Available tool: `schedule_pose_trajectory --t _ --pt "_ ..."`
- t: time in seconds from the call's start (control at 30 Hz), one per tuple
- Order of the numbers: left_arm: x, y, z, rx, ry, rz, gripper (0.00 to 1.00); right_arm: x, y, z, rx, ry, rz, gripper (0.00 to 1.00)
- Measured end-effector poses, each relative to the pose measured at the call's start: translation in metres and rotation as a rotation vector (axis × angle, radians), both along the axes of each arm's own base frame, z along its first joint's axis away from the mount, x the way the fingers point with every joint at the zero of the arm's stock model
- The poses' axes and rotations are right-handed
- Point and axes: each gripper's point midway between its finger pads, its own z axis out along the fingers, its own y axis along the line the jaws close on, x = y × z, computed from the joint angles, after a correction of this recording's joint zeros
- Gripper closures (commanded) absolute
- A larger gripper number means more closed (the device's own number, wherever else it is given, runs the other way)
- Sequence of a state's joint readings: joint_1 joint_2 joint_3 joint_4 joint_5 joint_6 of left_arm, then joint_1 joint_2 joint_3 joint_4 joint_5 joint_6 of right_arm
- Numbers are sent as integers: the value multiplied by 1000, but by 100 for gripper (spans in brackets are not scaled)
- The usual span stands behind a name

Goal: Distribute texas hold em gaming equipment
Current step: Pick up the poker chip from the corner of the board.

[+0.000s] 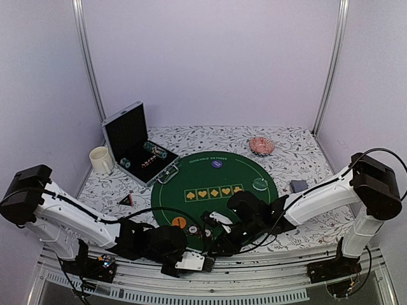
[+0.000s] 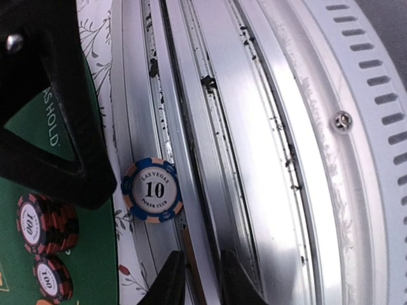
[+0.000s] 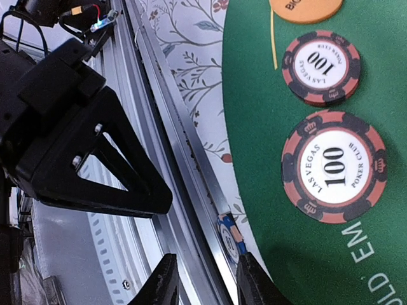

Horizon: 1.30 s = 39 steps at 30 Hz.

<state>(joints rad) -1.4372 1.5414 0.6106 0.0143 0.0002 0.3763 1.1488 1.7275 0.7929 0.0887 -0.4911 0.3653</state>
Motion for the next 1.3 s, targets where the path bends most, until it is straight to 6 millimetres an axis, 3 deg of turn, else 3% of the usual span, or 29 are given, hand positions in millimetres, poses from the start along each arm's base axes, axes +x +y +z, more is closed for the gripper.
schedule_pose_trajectory --t 0.17,0.47,0.73,1.03,1.3 --pt "1 -9 -5 -6 -24 -29 81 -5 -2 -20 -37 35 16 68" --pt "4 -23 -5 -45 -44 -30 82 -14 -2 -29 -39 84 49 69" --pt "13 -9 -24 43 -82 -1 84 -16 -2 -31 -43 103 49 69" --pt "18 7 -24 93 -112 24 85 -15 4 -35 -14 118 31 70" --pt "23 4 -26 106 -122 35 89 -21 8 -40 2 176 39 70"
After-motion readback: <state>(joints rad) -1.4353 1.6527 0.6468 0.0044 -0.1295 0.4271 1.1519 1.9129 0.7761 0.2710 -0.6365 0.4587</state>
